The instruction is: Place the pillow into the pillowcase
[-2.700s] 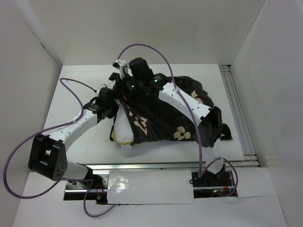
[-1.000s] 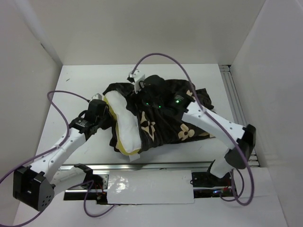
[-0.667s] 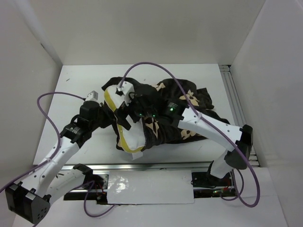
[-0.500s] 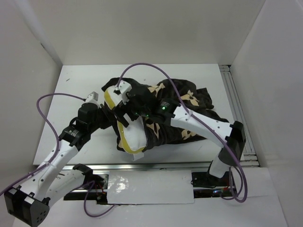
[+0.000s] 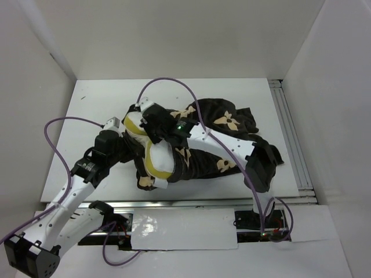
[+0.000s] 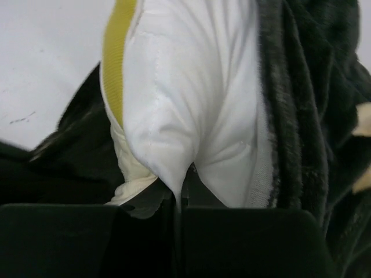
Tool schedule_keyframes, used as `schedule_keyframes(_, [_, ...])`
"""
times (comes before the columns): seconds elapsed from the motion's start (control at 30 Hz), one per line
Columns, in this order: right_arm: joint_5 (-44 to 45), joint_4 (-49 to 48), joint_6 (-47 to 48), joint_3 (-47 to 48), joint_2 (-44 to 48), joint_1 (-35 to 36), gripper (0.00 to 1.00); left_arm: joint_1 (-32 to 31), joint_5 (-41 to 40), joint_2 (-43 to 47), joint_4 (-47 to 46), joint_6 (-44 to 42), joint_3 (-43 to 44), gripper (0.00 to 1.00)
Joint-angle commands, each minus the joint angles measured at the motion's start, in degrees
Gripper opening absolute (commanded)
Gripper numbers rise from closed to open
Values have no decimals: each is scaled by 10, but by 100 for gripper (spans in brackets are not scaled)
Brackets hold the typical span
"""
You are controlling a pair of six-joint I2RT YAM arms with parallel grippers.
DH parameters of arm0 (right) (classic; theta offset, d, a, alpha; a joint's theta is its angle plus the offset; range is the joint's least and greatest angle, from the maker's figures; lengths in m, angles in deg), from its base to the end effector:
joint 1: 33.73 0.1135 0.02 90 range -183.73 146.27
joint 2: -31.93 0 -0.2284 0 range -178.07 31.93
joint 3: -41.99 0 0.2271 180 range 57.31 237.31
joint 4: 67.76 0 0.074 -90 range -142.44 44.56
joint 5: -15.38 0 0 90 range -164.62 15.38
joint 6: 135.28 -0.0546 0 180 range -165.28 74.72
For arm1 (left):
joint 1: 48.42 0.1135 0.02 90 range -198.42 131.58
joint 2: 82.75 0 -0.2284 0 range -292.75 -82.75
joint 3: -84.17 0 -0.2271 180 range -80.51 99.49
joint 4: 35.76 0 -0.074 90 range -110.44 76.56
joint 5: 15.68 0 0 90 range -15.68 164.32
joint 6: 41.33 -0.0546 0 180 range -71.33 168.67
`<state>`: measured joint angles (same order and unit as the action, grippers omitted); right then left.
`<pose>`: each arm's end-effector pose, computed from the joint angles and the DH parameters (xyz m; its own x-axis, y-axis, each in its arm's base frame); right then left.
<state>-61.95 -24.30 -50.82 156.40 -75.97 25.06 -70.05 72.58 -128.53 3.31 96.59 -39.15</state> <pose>0.2266 0.3509 0.2801 -0.3818 -0.4484 -0.8082 -0.7101 0.7020 -0.0541 0.1838 -0.0711 0.2594 -0.5491 -0.5803 -0.6014 -0.0955 0.7585 -0.6447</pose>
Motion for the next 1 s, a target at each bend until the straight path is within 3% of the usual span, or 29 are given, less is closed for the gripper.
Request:
schedule_keyframes(0.0, [130,47,-59,-6,-26,-83,0,-3,-55,16,-15,8,53,0])
schedule_keyframes(0.17, [208,67,-111,-74,7,-189,0,-3,-185,-52,152,71,97,0])
schedule_keyframes(0.33, [179,33,-84,-116,44,-219,0,18,-185,-78,175,79,80,0])
schedule_keyframes(0.43, [87,-11,-61,-144,66,-230,0,38,-185,-102,195,79,65,5])
schedule_keyframes(0.5, [14,-47,-42,-182,85,-237,0,50,-173,-118,201,79,57,1])
schedule_keyframes(0.6, [-173,-122,-13,-243,131,-237,0,56,-130,-151,163,59,36,0])
schedule_keyframes(0.73, [-312,-201,-6,-302,180,-237,0,51,-60,-169,65,4,10,0])
schedule_keyframes(0.8, [-324,-201,-6,-307,187,-228,0,51,-47,-162,36,-13,4,9])
schedule_keyframes(0.83, [-330,-201,-6,-307,187,-221,0,51,-47,-157,36,-13,9,18])
schedule_keyframes(0.87, [-330,-201,-6,-307,187,-221,0,46,-47,-151,36,-33,20,49])
schedule_keyframes(0.97, [-324,-201,-11,-301,182,-221,0,40,-75,-133,43,-51,53,78])
